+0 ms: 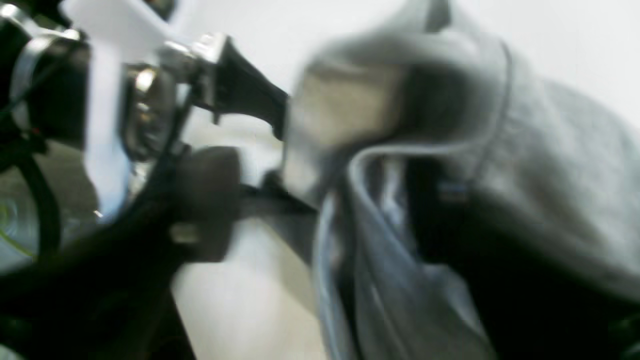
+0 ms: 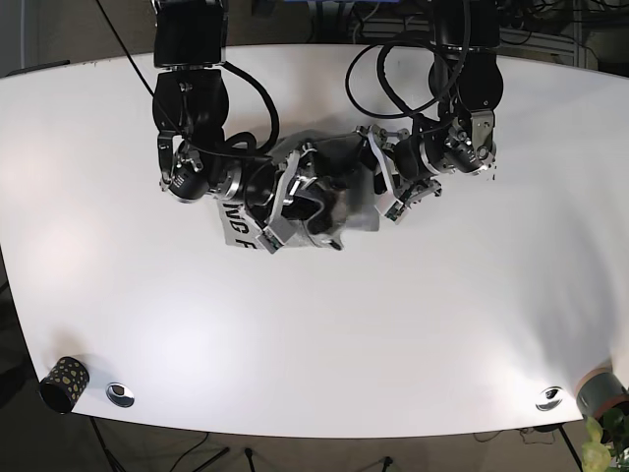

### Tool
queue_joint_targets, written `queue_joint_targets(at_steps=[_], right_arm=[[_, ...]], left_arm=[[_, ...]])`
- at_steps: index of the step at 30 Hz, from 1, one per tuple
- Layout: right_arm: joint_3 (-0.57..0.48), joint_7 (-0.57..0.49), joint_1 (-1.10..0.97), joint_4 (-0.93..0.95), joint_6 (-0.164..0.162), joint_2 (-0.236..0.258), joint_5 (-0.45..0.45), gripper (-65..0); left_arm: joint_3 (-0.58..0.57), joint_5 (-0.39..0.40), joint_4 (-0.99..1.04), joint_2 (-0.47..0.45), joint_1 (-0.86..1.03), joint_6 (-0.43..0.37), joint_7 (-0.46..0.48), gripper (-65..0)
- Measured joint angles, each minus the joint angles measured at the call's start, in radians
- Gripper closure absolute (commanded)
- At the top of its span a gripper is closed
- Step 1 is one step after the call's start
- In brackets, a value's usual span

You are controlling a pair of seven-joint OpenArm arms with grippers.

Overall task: Fold the T-shirt properly
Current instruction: 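Fold both strip ends inward toward each other with both grippers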

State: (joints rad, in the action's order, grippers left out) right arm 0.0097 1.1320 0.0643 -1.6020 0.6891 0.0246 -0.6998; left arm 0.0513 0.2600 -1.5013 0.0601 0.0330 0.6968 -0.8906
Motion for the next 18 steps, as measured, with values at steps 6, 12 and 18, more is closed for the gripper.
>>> queue_joint_targets(at_steps=[6, 12, 18], right_arm=[[-0.006, 0.002, -0.007, -0.03, 0.0, -0.005, -0.002, -60.1], [0.083, 0.0, -0.065, -0.179, 0.003, 0.033, -0.012, -53.0], [0.106, 0.003, -0.132, -0.221, 0.001, 0.104, -0.004, -50.1]], left_arm=[[0.0, 0.001, 0.0, 0.0, 0.0, 0.0, -0.002, -31.9], [0.019, -0.005, -0.026, 0.003, 0.008, 0.0, -0.023, -31.9], [0.07, -0.019, -0.125, -0.001, 0.03, 0.0, -0.036, -31.9]])
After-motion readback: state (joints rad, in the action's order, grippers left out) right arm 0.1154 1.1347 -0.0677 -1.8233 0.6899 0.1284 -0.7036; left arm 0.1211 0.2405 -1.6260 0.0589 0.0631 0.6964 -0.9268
